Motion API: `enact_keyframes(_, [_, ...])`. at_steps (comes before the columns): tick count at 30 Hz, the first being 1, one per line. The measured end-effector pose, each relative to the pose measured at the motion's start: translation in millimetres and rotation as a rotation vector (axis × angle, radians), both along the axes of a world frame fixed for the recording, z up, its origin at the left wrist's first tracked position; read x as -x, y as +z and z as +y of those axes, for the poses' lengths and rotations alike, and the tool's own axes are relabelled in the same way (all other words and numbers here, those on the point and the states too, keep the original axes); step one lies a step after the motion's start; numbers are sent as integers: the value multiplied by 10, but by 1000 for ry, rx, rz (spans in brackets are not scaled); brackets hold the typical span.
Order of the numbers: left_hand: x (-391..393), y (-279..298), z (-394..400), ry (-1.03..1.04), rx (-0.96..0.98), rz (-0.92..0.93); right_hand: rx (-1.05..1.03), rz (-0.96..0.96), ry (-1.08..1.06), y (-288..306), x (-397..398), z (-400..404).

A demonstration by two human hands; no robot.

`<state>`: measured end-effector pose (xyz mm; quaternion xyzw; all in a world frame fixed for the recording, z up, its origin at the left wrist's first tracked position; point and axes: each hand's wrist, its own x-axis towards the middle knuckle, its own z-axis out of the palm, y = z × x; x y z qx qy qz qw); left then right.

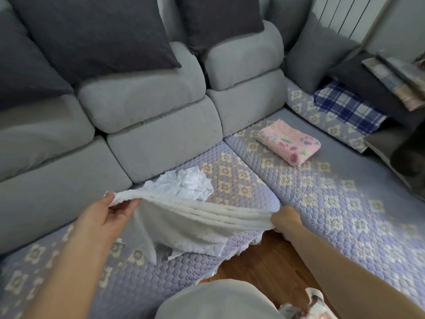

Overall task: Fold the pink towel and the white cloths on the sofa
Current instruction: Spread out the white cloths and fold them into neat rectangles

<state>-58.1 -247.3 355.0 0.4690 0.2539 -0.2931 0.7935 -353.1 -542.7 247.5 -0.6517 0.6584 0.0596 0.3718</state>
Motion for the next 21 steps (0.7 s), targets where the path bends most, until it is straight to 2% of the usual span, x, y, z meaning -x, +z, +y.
enact_keyframes(2, [129, 79, -12, 7, 5, -4, 15, -44, -41, -43, 29, 29])
enact_keyframes(7, [343, 240, -40, 17, 32, -20, 182, 63, 26, -101, 121, 51])
enact_keyframes(14, [560, 244, -95, -19, 9, 21, 247, 110, 14, -232, 266, 31])
enact_keyframes(16, [576, 186, -68, -34, -11, 25, 212, 69, -98, -240, 272, 19])
enact_keyframes(18, [574, 122, -22, -50, -45, 12, 86, -77, -368, -209, 285, -97])
enact_keyframes(21, [544, -14, 65, -95, -166, -59, -309, -458, -840, -96, 388, -313])
